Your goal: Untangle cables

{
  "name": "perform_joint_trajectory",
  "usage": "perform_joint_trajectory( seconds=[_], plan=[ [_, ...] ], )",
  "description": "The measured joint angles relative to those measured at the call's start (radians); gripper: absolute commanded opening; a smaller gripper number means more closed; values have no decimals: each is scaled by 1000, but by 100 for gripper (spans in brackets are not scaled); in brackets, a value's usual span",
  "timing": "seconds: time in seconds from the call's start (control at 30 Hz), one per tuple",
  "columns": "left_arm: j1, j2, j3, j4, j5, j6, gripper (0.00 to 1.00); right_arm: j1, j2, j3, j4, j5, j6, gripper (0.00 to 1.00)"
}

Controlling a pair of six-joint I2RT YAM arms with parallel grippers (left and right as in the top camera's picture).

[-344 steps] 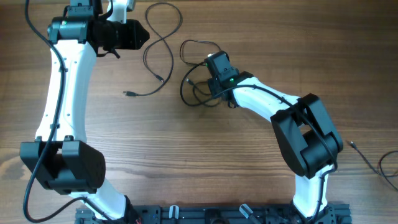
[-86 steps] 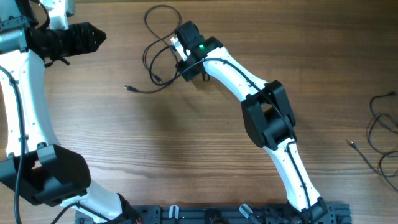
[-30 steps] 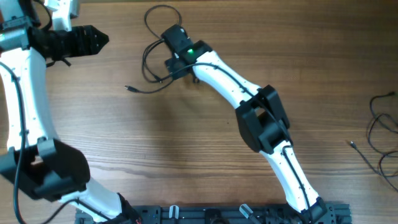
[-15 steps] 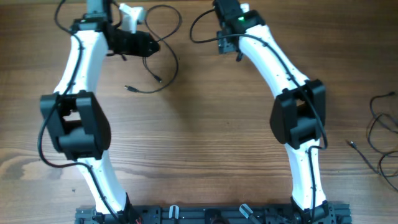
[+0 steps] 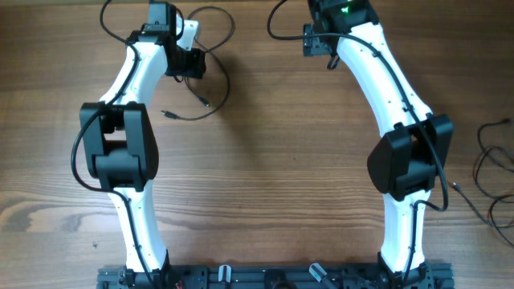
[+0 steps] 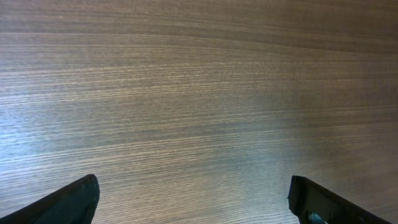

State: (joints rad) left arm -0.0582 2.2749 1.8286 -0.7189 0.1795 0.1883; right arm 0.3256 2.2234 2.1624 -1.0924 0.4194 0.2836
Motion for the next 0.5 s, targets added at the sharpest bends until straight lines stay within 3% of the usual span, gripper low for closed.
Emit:
perform_joint_trajectory(
  seconds=[0.33, 0.43, 0.5],
  plan=[
    [0, 65, 0, 10, -81, -7, 57, 0, -8, 0, 0, -27, 0, 100],
    [3, 65, 0, 17, -82, -13, 33, 0, -9, 0, -3, -27, 0, 100],
    [8, 65, 0, 18, -84, -13, 11, 0, -9, 0, -3, -27, 0, 100]
  ],
)
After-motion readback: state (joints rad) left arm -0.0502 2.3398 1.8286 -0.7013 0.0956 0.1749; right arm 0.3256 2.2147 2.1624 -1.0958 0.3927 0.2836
